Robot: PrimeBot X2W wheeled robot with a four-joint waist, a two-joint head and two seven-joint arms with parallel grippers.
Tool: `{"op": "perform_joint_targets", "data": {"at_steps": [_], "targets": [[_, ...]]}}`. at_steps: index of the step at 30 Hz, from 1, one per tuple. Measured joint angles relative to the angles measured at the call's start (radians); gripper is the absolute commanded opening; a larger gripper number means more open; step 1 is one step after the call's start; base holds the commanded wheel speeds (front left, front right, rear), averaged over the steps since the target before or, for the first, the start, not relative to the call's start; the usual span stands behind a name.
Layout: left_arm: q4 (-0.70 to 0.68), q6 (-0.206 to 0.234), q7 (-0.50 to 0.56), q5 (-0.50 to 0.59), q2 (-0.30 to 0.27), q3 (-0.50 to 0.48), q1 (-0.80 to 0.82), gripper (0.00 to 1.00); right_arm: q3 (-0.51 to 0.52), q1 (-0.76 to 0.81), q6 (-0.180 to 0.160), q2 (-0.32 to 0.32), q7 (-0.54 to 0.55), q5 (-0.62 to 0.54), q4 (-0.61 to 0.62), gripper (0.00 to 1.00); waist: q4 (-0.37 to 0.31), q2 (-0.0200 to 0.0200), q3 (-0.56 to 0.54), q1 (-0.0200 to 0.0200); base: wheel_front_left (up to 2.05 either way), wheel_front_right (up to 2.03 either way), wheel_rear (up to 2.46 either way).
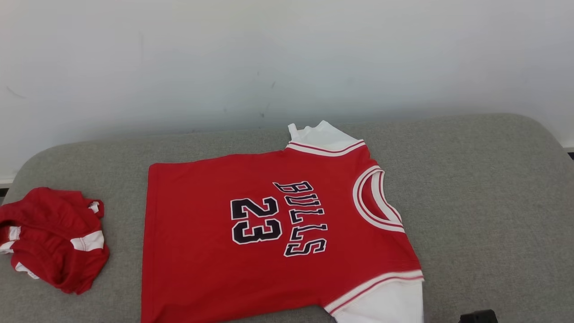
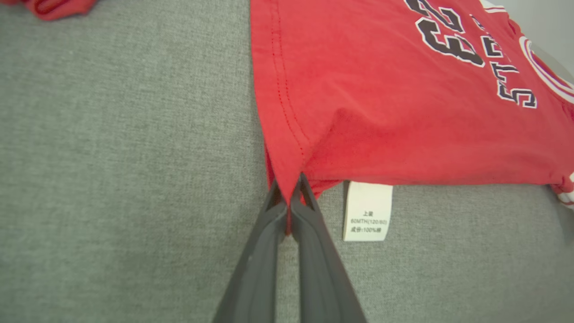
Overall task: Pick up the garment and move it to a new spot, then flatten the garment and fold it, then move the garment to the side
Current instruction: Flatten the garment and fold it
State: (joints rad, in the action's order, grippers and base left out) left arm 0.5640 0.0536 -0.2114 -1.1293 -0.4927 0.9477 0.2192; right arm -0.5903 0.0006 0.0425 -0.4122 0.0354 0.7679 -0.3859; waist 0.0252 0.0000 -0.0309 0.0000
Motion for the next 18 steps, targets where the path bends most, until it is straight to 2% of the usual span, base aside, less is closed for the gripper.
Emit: {"op": "perform_joint_targets", "data": {"at_steps": [1, 2, 3, 13, 18], "targets": [[0.001, 0.001, 0.0, 0.0, 0.001, 0.0, 0.0, 0.7, 0.008, 0.0, -0.001, 0.006, 0.0, 0.017, 0.003, 1.0, 0.0, 0.0, 0.0, 0.0, 0.0, 0.0, 0.0], [0.002, 0.003, 0.0, 0.0, 0.003, 0.0, 0.0, 0.97, 0.015, 0.0, -0.003, 0.012, 0.0, 0.031, 0.006, 1.0, 0.0, 0.0, 0.0, 0.0, 0.0, 0.0, 0.0], [0.003, 0.005, 0.0, 0.0, 0.004, -0.001, 0.0, 1.0, 0.021, 0.0, -0.003, 0.015, 0.0, 0.04, 0.01, 1.0, 0.001, 0.0, 0.0, 0.0, 0.0, 0.0, 0.0], [0.003, 0.008, 0.0, -0.006, 0.007, -0.013, 0.0, 1.0, 0.065, -0.001, -0.007, -0.012, 0.015, 0.077, 0.048, 1.0, 0.01, 0.0, -0.002, 0.0, 0.0, 0.0, 0.0], [-0.024, 0.018, -0.006, -0.005, -0.012, -0.021, -0.005, 1.0, 0.1, 0.013, -0.016, -0.033, 0.018, 0.108, 0.073, 1.0, 0.021, 0.0, -0.004, 0.0, 0.0, 0.0, 0.0]]}}
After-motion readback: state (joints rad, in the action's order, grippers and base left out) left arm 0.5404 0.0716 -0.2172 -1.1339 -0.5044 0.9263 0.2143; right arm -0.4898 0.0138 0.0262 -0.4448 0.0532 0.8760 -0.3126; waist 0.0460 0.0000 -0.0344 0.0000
